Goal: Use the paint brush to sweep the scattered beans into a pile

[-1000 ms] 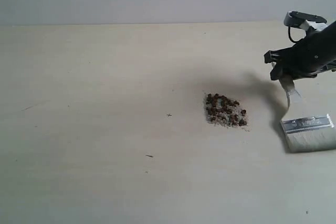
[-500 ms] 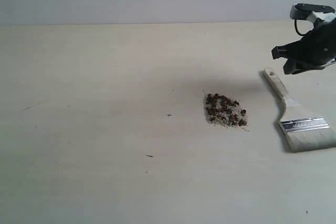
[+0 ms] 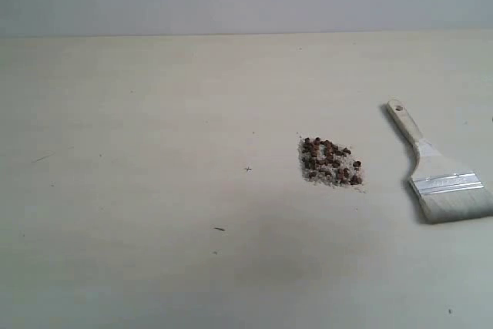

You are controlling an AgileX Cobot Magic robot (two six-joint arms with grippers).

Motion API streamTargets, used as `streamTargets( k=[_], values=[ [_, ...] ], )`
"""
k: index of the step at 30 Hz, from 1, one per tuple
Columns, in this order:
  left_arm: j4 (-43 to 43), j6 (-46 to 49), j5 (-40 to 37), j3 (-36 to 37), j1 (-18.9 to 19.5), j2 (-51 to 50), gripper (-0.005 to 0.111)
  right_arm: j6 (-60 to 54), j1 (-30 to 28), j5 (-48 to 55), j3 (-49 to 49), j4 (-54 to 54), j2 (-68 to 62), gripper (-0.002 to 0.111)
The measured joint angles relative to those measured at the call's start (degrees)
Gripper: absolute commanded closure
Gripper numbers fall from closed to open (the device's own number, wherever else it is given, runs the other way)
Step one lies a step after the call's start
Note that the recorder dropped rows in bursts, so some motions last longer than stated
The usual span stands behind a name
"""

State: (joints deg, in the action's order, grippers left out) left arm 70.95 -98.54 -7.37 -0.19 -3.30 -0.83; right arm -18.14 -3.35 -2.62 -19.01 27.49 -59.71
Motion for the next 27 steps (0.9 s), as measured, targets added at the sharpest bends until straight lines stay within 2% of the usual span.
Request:
streamTargets(
  k=[6, 27],
  values=[
    [0.00, 0.00, 0.00, 0.00, 0.00, 0.00, 0.107, 2.97, 0.00, -0.93, 1.40, 1.23, 4.94, 0.108],
    [0.00, 0.00, 0.00, 0.00, 0.00, 0.00, 0.107, 3.27, 0.00, -1.10, 1.40, 1.23, 8.76, 0.108]
  ],
)
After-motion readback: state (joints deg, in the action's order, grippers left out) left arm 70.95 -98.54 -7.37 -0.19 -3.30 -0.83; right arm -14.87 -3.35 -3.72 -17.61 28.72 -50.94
